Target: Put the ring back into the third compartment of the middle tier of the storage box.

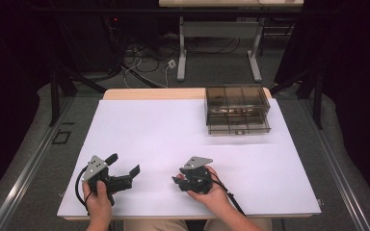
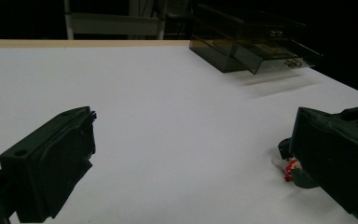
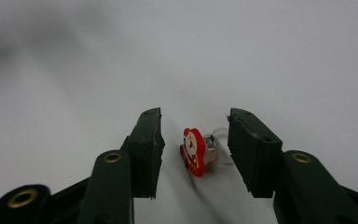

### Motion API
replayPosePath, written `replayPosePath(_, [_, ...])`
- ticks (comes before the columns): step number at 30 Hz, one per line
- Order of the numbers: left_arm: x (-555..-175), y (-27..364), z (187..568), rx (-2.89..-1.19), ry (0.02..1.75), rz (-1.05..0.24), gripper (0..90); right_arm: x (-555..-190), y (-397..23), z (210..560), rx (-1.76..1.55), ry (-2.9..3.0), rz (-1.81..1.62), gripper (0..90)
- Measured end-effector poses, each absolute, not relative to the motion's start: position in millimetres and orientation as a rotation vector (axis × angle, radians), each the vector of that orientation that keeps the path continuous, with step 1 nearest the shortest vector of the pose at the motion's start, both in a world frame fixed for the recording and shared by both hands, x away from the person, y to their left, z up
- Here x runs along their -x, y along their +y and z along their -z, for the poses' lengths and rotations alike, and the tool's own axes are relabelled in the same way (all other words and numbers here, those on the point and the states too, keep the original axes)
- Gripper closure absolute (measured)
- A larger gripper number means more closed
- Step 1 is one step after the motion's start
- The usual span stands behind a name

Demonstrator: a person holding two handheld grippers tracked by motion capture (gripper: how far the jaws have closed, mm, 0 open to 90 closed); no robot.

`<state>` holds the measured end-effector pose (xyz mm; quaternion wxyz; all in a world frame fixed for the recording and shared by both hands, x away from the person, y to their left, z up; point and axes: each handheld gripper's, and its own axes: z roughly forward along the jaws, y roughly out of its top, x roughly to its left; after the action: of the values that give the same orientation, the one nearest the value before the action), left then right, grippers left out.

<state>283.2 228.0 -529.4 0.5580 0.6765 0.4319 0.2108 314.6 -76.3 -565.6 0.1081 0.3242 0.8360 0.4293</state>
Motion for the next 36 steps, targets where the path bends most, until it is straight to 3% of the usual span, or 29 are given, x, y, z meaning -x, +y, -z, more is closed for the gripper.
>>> replayPosePath(17, [-283.3, 228.0, 529.5, -1.597, 1.018, -0.496, 0.2, -314.7, -75.4, 567.7, -0.944, 2.446, -1.219, 71.0])
replayPosePath(36, [-283.6, 227.9, 529.7, -1.598, 1.019, -0.496, 0.2, -314.0, -76.2, 566.3, -0.942, 2.422, -1.258, 74.8])
